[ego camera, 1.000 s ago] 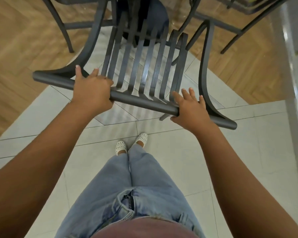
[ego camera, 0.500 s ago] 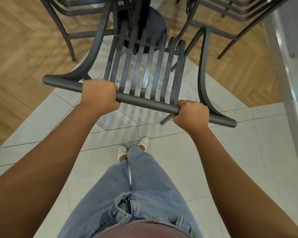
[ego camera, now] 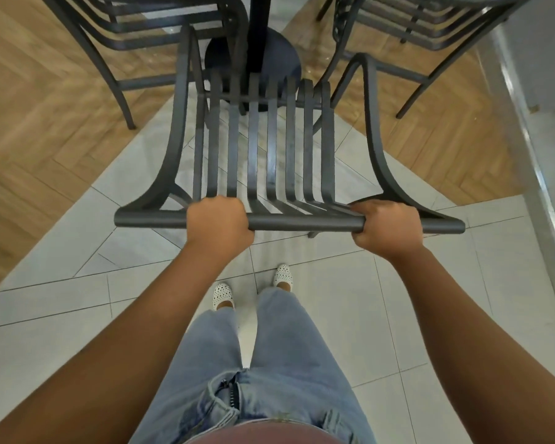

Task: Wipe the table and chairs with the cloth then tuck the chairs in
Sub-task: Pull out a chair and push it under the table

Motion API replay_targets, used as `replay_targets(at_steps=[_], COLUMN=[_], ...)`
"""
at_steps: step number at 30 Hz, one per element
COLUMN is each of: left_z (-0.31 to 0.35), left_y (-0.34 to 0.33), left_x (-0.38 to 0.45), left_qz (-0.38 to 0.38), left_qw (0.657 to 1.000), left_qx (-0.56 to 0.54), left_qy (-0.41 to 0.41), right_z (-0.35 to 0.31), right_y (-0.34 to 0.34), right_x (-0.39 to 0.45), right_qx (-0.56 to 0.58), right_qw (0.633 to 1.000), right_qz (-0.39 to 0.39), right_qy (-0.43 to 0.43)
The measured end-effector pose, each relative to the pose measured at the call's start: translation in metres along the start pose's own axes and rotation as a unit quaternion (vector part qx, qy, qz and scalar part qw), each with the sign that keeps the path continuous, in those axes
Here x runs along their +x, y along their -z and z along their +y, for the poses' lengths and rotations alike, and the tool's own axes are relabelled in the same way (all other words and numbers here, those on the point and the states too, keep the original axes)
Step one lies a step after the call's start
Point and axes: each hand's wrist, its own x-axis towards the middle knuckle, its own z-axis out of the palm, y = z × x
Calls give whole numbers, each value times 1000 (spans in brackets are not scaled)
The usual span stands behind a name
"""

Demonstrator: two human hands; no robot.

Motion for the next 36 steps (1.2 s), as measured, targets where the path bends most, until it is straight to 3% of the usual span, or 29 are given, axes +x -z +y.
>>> replay_targets(at_steps=[13, 24, 36], left_z=[93, 128, 143], left_y=[14, 26, 30], left_x=[25, 66, 82], left_qz=[-25, 2, 26], left_qw=[998, 994, 993], left_qx=[-35, -28, -32], left_qy=[54, 108, 108], right_z=[98, 148, 170], right_y=[26, 29, 32], right_x=[36, 88, 108], right_qx=[-49, -43, -41], right_qw=[988, 985, 988], right_qz=[-140, -128, -89], right_qy=[47, 103, 119])
